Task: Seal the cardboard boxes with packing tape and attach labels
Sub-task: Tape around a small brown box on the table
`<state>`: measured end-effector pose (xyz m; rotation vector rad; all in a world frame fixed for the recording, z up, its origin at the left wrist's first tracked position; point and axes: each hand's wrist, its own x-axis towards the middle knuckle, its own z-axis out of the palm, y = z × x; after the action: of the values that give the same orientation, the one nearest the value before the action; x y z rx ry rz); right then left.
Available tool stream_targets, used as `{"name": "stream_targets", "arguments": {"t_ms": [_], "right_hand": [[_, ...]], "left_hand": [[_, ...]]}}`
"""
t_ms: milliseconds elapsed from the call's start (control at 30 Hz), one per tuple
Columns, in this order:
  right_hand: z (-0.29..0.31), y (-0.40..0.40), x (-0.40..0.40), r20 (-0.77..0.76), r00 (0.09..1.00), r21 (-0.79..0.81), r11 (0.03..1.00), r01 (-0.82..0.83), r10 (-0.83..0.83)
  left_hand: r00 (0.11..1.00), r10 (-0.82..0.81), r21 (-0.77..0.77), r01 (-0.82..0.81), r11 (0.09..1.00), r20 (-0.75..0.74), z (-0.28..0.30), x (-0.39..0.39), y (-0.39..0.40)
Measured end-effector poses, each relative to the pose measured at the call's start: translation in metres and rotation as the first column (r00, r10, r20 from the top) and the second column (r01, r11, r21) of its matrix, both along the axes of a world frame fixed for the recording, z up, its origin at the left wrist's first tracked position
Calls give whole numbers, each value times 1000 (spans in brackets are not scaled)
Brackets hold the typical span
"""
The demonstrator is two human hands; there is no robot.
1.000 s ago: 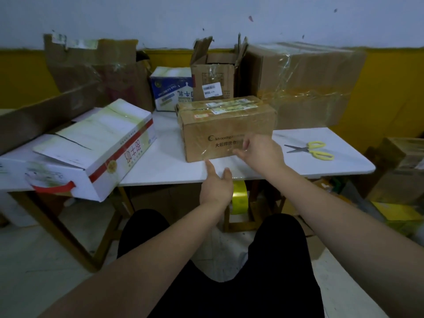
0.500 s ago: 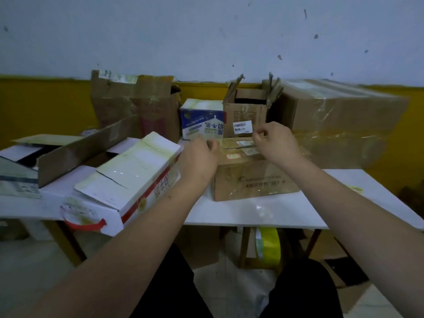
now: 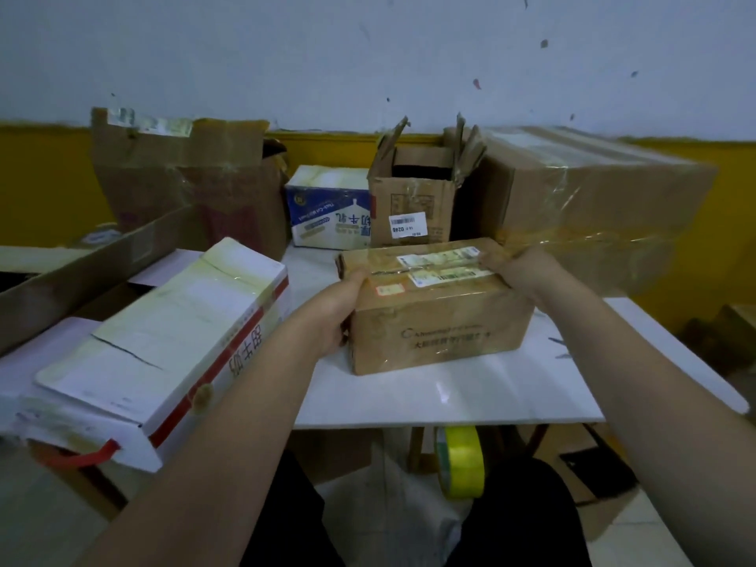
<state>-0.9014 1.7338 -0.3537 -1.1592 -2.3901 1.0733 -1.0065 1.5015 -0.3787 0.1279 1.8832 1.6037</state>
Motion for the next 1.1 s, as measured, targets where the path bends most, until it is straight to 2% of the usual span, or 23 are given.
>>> {"name": "stream_targets", "arguments": {"t_ms": [100, 167, 233, 333, 367, 467, 567, 733, 800, 833, 867, 933, 1033, 1100], "right_hand": [[-2, -16, 8, -41, 999, 57, 998, -2, 4], [-7, -31, 12, -90, 996, 151, 988, -12, 26], [-16, -44, 17, -195, 979, 191, 981, -17, 55], [-34, -56, 26, -438, 898, 53, 998, -23, 43], [-40, -60, 29, -482, 875, 20, 999, -44, 48], [-54, -65, 32, -515, 848, -64, 981, -185, 127], [-54, -60, 35, -519, 833, -173, 931, -322, 192], [-52, -55, 48, -532, 806, -144, 910, -389, 260], [-52, -52, 50, -550, 796, -168, 901, -400, 251], [-52, -52, 50, -553, 795, -186, 894, -408, 248], [-52, -53, 49, -552, 795, -195, 889, -415, 250], [-53, -58, 47, -522, 812, -156, 906, -393, 262], [-55, -70, 43, -499, 831, -63, 947, -316, 244], [-56, -73, 41, -515, 830, -56, 957, -284, 216]], "left_hand": [[1000, 23, 59, -23, 998, 10, 0, -10, -11], [991, 76, 49, -71, 996, -110, 2, -20, -22], [977, 31, 25, -26, 999, -210, 4, -28, -36], [928, -181, 12, 195, 981, -325, 3, -27, -53], [912, -209, -3, 222, 975, -352, -2, -25, -56], [897, -199, 52, 238, 970, -395, -12, -14, -64], [909, -196, 89, 244, 966, -367, -20, -15, -63], [917, -158, 99, 207, 973, -366, -22, -16, -59], [918, -92, 101, 141, 985, -386, -26, -16, -59], [889, -18, 55, 48, 997, -457, -28, -18, -57], [827, 45, -31, -75, 997, -561, -31, -20, -55], [698, 56, -184, -263, 947, -714, -34, -18, -48], [718, 66, -285, -357, 889, -693, -37, -5, -36], [662, 97, -243, -402, 883, -744, -37, 0, -30]]}}
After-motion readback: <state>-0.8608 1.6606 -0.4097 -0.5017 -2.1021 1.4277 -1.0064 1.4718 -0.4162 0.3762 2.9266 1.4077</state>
